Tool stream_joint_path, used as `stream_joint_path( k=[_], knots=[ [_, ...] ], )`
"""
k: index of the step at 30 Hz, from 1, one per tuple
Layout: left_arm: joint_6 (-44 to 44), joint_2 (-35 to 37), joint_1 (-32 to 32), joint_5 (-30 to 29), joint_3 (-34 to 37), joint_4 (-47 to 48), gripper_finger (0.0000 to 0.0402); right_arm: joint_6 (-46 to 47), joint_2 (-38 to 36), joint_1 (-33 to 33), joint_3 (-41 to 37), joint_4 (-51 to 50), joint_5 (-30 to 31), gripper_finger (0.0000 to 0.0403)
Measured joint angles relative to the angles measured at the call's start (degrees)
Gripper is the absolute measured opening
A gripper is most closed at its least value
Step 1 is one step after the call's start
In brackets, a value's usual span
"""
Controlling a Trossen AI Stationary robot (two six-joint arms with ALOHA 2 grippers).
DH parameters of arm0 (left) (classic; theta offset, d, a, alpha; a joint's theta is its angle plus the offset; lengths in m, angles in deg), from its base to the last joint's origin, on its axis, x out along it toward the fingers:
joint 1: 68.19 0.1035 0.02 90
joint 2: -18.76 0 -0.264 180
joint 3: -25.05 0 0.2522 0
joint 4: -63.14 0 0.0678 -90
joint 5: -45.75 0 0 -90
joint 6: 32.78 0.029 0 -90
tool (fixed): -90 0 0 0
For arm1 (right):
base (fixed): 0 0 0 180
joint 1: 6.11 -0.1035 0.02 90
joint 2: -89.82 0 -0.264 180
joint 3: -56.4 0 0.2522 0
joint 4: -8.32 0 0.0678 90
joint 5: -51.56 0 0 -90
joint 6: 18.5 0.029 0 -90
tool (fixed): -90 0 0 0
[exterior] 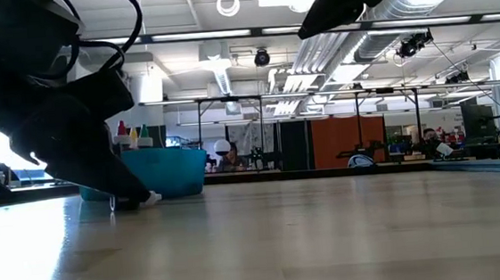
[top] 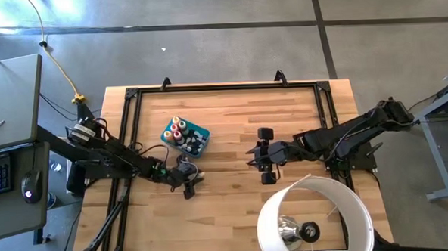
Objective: Pick & Place food coloring
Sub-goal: Put the small green food coloring bottle into the blue bin
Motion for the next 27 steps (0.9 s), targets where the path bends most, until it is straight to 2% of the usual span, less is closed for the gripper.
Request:
stream_joint_path(
  k=[5,11,16,23,27],
  knots=[
    [-2.99,0.00,-0.02,0.39,0.00,0.88,0.0156,-0.06,0.00,0.00,0.00,-0.04,-1.02,0.0154],
    [-16.55,0.25,-0.03,-0.94,-0.30,4.76,0.0156,-0.15,0.00,0.00,0.00,-0.03,-0.98,0.0154],
    [-16.68,0.28,-0.04,-1.14,-0.31,7.84,0.0155,-0.17,0.00,0.00,0.00,-0.04,-0.97,0.0154],
    [-11.76,0.21,-0.09,-1.80,-0.19,7.68,0.0155,-0.17,0.00,0.00,0.00,-0.04,-0.97,0.0154],
    [-9.72,0.17,-0.09,-1.87,-0.13,7.48,0.0140,-0.17,0.00,0.00,0.00,-0.04,-0.97,0.0154]
  ],
)
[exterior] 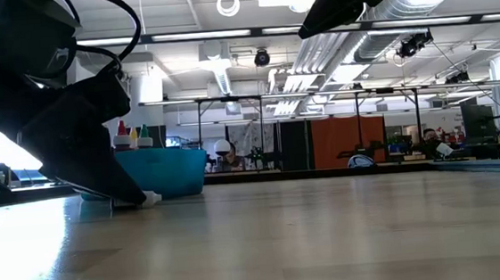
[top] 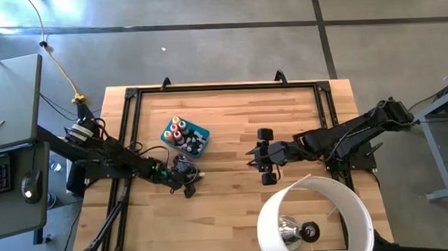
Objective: Pick & Place food coloring
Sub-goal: Put the small green food coloring bottle into the blue bin
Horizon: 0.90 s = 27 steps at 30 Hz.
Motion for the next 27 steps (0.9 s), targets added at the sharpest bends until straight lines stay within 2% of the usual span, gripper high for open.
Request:
stream_joint_path(
  k=[6,11,15,19,22,25,27],
  knots=[
    [-0.19,-0.05,0.02,-0.75,0.09,-0.61,0.0091,0.00,0.00,0.00,0.00,0.00,0.00,0.0154],
    [0.90,-0.33,0.09,-0.84,0.32,-7.01,0.0067,0.00,0.00,0.00,0.00,0.00,0.00,0.0154],
    [4.42,-0.29,0.11,-6.41,-3.45,-6.93,0.0068,0.00,0.00,0.01,0.00,0.02,0.01,0.0154],
    [10.97,-0.28,0.11,-15.87,-10.19,0.84,0.0070,0.00,0.00,0.00,0.00,0.04,0.02,0.0154],
    [12.99,-0.26,0.11,-23.88,-16.47,10.89,0.0070,0.00,0.00,0.02,0.00,0.04,0.02,0.0154],
    [10.74,-0.24,0.20,-33.05,-23.05,23.12,0.0070,0.00,0.00,0.02,0.00,0.07,0.02,0.0154],
    [6.98,-0.15,1.37,-35.14,-26.98,32.61,0.0070,0.00,0.00,0.01,0.00,0.07,0.02,0.0154]
  ],
)
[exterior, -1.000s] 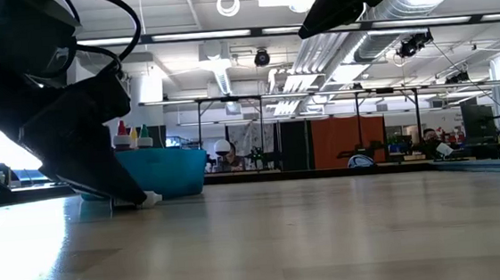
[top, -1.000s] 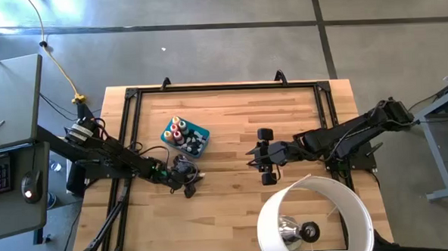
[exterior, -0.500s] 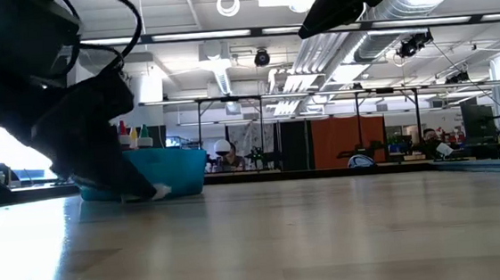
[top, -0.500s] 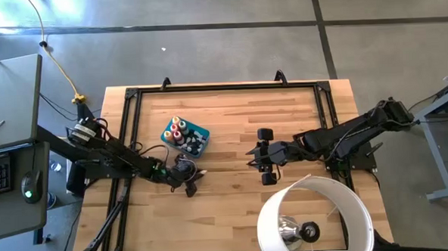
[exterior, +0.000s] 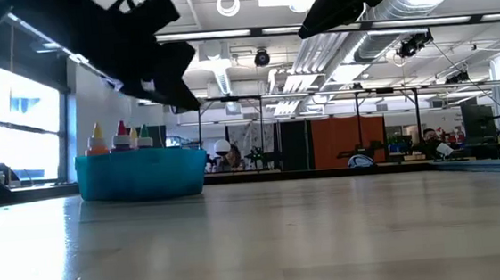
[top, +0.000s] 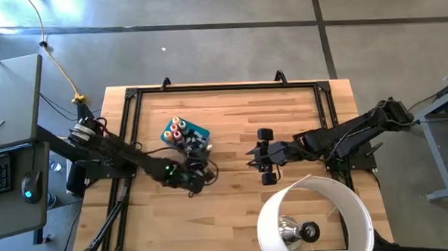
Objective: Pick & Place food coloring
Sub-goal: Put the small green food coloring bottle into the blue bin, then return to Home Position
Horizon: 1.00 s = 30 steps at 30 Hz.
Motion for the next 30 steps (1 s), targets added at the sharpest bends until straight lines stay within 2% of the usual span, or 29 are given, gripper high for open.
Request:
stream_joint_path(
  k=[3,6,8,11,14,19,23,27,30],
  knots=[
    [-6.76,0.00,3.42,3.70,-4.69,13.67,0.0070,0.00,0.00,0.01,0.00,0.01,0.00,0.0154],
    [-9.56,0.00,7.30,6.21,-6.87,22.01,0.0070,0.00,0.00,0.00,0.00,0.03,0.00,0.0154],
    [-9.96,0.00,10.27,9.47,-6.86,23.40,0.0070,0.00,0.00,0.00,0.00,0.04,0.00,0.0154],
    [-9.91,0.00,14.80,18.97,-6.72,24.28,0.0079,0.00,0.00,0.01,0.00,0.04,0.00,0.0154],
    [-7.73,-0.27,17.79,23.68,-6.68,24.18,0.0099,0.00,0.00,0.01,0.00,0.04,0.00,0.0154],
    [-5.85,-0.87,19.85,25.03,-6.69,23.53,0.0135,0.01,0.00,0.01,0.01,0.18,0.00,0.0154],
    [-5.85,-0.04,19.70,27.14,-8.25,26.50,0.0145,0.08,-0.27,0.01,0.02,0.40,0.27,0.0153],
    [-5.95,3.54,18.91,28.41,-16.15,37.72,0.0144,0.02,-4.25,0.15,0.02,-1.28,2.11,0.0153],
    [-4.04,6.57,17.06,25.08,-25.30,49.66,0.0133,0.05,-10.13,0.17,0.04,-5.55,3.85,0.0153]
  ],
)
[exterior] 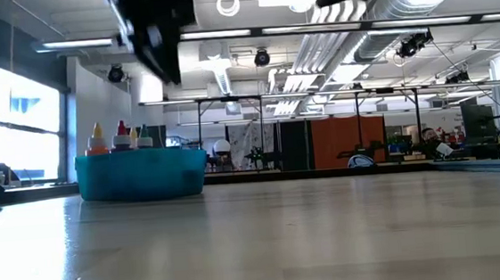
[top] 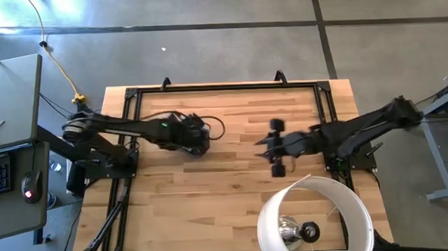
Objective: Pick & Place food coloring
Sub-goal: Return to Home Position
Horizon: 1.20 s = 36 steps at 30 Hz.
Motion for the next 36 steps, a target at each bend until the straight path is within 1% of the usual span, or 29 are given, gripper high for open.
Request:
stream_joint_path(
  k=[2,4,7,9,11,12,14,16,17,19,22,25,29,31,33,34,36],
  knots=[
    [0.81,2.65,-2.03,-2.45,-5.91,9.72,0.0125,0.41,-4.60,-0.01,0.00,-3.57,1.85,0.0153],
    [0.97,5.48,-4.96,-4.43,-9.90,15.61,0.0118,1.40,-8.95,-0.10,0.00,-7.50,3.62,0.0153],
    [-1.41,11.05,-10.97,-8.52,-10.25,21.01,0.0112,1.57,-14.41,-0.46,-0.45,-11.34,4.51,0.0153],
    [-6.89,15.93,-15.44,-12.29,-7.49,23.68,0.0111,1.18,-17.98,-0.61,-3.32,-10.53,3.99,0.0153],
    [-12.05,21.06,-19.91,-16.78,-2.96,23.91,0.0110,1.11,-22.22,-0.62,-8.35,-6.56,3.36,0.0153],
    [-13.67,24.31,-22.33,-18.16,-0.01,23.55,0.0110,0.68,-24.31,-0.62,-11.45,-4.14,2.84,0.0153],
    [-14.50,30.26,-26.83,-18.40,6.81,21.44,0.0110,-1.36,-28.74,-0.35,-18.11,1.73,1.61,0.0153],
    [-13.14,36.71,-30.51,-19.24,14.30,15.00,0.0110,-2.81,-33.10,-0.10,-24.59,7.28,-0.56,0.0153],
    [-10.96,39.70,-32.03,-19.50,18.28,11.03,0.0110,-3.33,-35.08,0.10,-27.43,10.14,-1.72,0.0153],
    [-5.08,44.86,-34.80,-19.65,26.23,0.83,0.0110,-3.95,-39.17,0.39,-32.09,15.30,-4.54,0.0153],
    [6.51,52.48,-37.55,-19.90,38.05,-16.59,0.0110,-5.71,-44.93,0.39,-37.54,19.94,-6.98,0.0153],
    [19.22,58.45,-38.81,-21.19,49.35,-35.22,0.0110,-7.67,-50.27,0.39,-42.07,19.68,-8.45,0.0153],
    [32.95,64.35,-38.63,-19.49,62.23,-55.21,0.0110,-7.84,-56.48,0.39,-47.13,20.62,-9.00,0.0153],
    [37.47,67.14,-38.63,-17.39,67.07,-62.09,0.0110,-7.79,-58.79,0.39,-49.00,21.88,-9.01,0.0153],
    [40.65,69.92,-38.63,-15.48,70.44,-66.72,0.0110,-7.87,-60.73,0.39,-50.77,22.47,-9.03,0.0153],
    [41.72,71.31,-38.63,-14.30,71.85,-68.53,0.0110,-8.06,-61.43,0.39,-51.42,22.53,-9.01,0.0153],
    [42.77,73.62,-38.63,-10.85,73.16,-69.12,0.0110,-8.89,-62.58,0.39,-52.89,22.54,-8.98,0.0153]
  ],
)
